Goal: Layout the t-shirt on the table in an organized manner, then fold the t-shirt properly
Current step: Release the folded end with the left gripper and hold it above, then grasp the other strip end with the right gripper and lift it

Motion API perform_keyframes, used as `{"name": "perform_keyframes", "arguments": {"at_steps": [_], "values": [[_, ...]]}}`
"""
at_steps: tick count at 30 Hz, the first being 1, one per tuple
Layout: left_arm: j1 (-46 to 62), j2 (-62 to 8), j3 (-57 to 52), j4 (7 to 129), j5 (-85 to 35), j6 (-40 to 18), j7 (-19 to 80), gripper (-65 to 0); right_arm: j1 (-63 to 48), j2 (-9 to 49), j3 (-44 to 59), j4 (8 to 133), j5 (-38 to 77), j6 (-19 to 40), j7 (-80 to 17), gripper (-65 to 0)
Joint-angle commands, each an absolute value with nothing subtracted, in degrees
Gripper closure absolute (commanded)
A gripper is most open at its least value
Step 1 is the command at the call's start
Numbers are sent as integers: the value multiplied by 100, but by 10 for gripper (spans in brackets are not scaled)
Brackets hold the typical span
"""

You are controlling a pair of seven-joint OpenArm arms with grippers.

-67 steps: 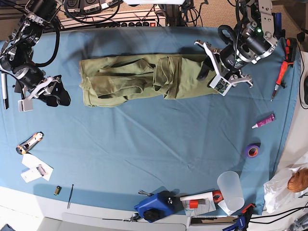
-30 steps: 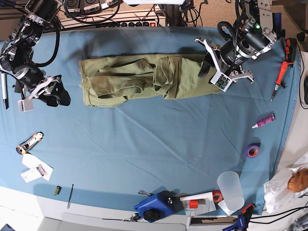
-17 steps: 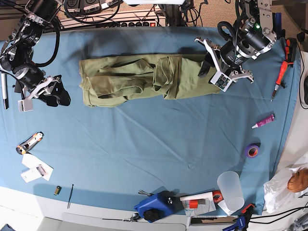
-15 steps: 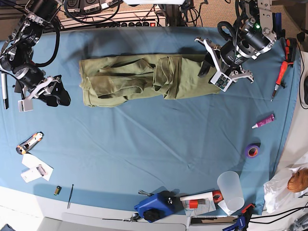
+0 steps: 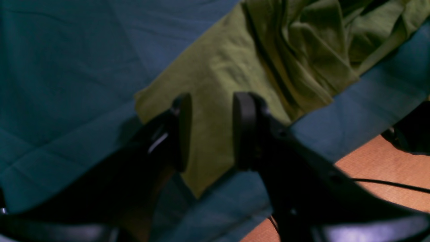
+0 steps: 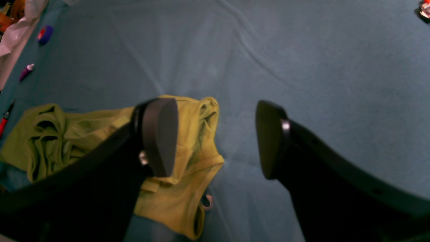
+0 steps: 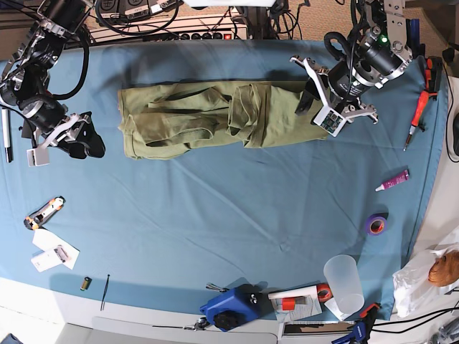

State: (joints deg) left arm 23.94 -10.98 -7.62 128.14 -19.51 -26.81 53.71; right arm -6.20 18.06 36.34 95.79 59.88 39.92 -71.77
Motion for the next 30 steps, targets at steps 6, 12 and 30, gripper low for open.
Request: {"name": "perform_keyframes", "arguments": {"at_steps": [6,12,30], "values": [[2381,-1111,-775,12916,-2010,-2683,5249,-213,-554,2021,3675,9677,6099,4000,-7039,-364],[2379,-1111,-775,12916,-2012,-2683,5249,-213,-554,2014,3677,9677,5660,3774,-7043,-364],[2381,-1111,-768,12916,-2447,-2683,5266,-213,-552,1953,3671,8436,5981,3301,-7411,-364]]}}
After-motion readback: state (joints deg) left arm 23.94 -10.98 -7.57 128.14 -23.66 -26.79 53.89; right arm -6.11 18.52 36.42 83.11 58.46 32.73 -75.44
